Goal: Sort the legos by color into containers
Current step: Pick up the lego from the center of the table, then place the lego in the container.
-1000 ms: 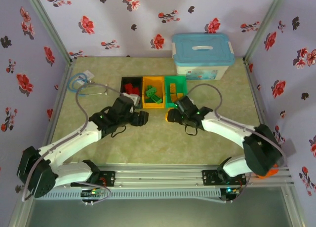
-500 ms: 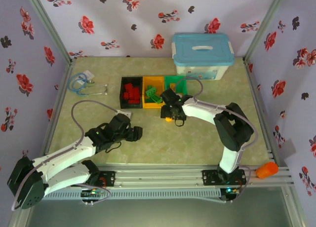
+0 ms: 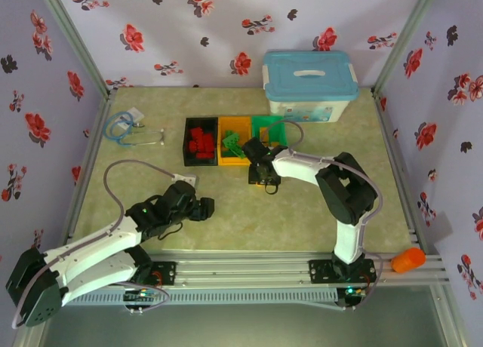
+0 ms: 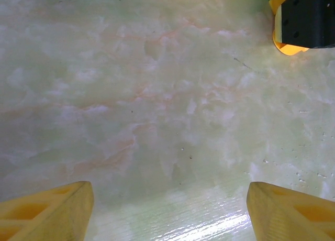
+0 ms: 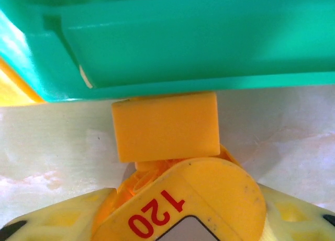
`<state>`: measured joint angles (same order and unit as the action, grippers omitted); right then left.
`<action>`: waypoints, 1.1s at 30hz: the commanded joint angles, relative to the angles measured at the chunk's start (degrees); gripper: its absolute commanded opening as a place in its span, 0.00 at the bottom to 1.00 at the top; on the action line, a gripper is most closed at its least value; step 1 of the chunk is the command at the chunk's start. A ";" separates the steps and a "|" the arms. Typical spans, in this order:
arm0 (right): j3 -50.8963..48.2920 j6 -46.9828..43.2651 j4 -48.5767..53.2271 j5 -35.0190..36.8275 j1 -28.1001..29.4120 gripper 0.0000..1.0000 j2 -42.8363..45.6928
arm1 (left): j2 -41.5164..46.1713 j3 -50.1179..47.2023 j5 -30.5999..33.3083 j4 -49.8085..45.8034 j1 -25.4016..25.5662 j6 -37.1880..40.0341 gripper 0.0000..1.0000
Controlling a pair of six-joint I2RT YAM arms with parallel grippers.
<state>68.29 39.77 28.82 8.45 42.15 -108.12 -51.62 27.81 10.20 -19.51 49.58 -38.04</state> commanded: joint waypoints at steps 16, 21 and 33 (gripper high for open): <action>0.38 -1.44 5.46 4.94 5.20 0.41 16.09 | -3.80 -1.31 1.84 2.96 2.65 -1.48 0.76; 6.40 -3.89 9.61 6.85 3.87 0.42 14.39 | -3.38 -2.23 2.18 3.64 4.26 -3.16 0.75; 19.70 -10.31 13.78 2.76 -6.40 0.45 4.73 | -1.94 -2.24 4.17 2.19 6.87 -4.17 0.74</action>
<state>85.17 32.36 39.44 12.23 37.74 -100.57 -54.61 25.93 12.36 -17.15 55.90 -40.91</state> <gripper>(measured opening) 0.546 0.743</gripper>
